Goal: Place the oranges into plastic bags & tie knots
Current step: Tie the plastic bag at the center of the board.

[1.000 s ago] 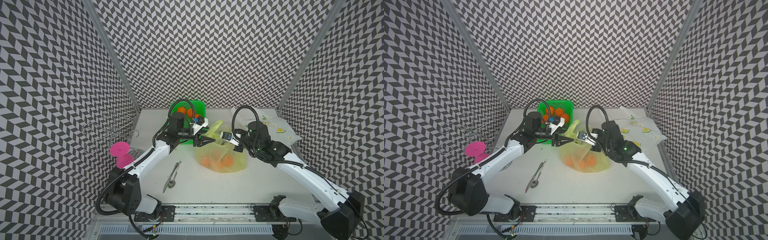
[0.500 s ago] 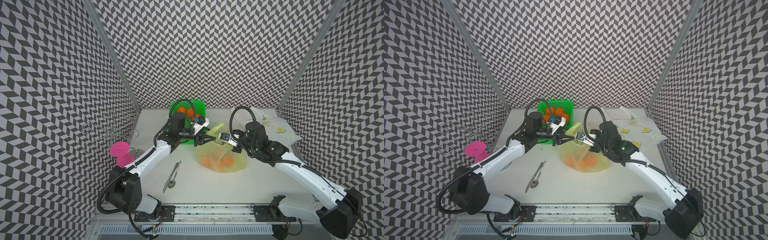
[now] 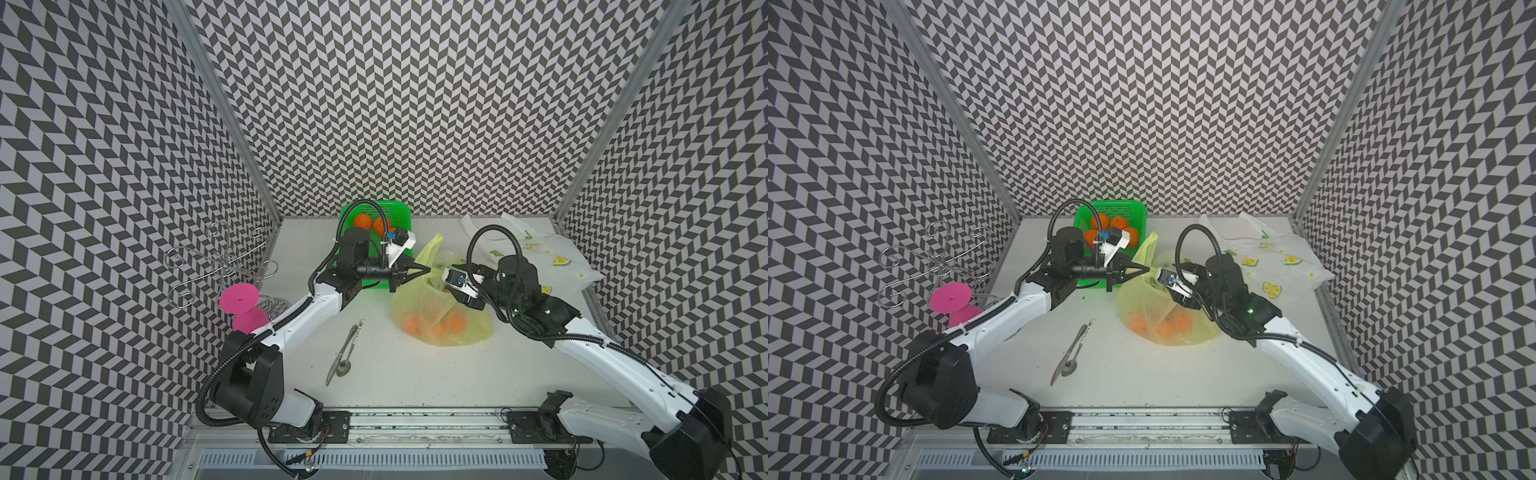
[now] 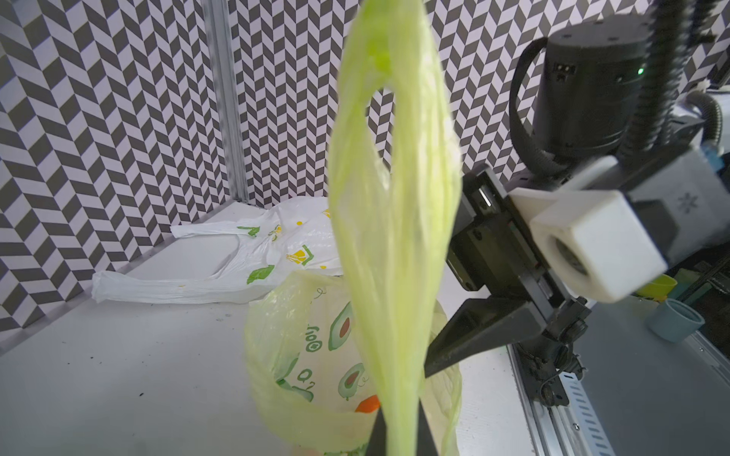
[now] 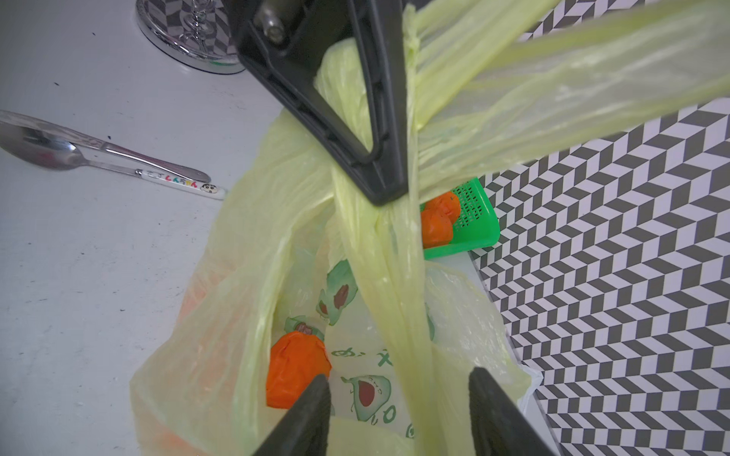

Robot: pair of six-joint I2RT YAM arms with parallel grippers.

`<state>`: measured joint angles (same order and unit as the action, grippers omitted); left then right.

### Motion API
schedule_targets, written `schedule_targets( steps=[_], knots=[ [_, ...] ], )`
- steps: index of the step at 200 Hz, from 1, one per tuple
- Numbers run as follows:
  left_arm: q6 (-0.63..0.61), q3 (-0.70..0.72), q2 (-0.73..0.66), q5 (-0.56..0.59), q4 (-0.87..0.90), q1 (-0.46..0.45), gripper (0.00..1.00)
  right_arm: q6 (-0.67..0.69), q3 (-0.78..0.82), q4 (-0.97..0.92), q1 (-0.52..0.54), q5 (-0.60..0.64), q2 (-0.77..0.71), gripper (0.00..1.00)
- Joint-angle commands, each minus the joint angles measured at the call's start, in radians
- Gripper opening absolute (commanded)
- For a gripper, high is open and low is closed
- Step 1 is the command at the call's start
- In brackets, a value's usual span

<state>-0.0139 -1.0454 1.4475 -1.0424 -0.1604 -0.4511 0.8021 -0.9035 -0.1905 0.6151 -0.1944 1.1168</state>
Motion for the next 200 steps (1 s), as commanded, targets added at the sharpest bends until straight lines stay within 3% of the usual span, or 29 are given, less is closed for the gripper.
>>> schedule_targets(
  steps=[1, 53, 78, 94, 168, 200],
  knots=[
    [0.080, 0.008, -0.022, -0.029, -0.073, 0.000, 0.00, -0.011, 0.007, 0.155, 0.008, -0.004, 0.006, 0.65],
    [0.135, 0.002, 0.004, -0.062, -0.095, -0.002, 0.00, -0.050, -0.009, 0.315, 0.044, 0.072, 0.102, 0.69],
    [0.180, 0.008, 0.008, -0.070, -0.122, 0.000, 0.00, -0.057, -0.004, 0.414, 0.063, 0.201, 0.136, 0.63],
    [0.193, 0.012, 0.012, -0.070, -0.136, 0.000, 0.00, -0.082, 0.003, 0.459, 0.067, 0.294, 0.127, 0.53],
    [0.175, -0.024, 0.045, -0.043, -0.096, 0.018, 0.00, -0.144, 0.086, 0.601, 0.067, 0.450, 0.058, 0.33],
    [0.053, -0.030, 0.033, -0.052, -0.054, 0.019, 0.00, -0.187, 0.038, 0.441, 0.062, 0.360, 0.062, 0.36]
  ],
)
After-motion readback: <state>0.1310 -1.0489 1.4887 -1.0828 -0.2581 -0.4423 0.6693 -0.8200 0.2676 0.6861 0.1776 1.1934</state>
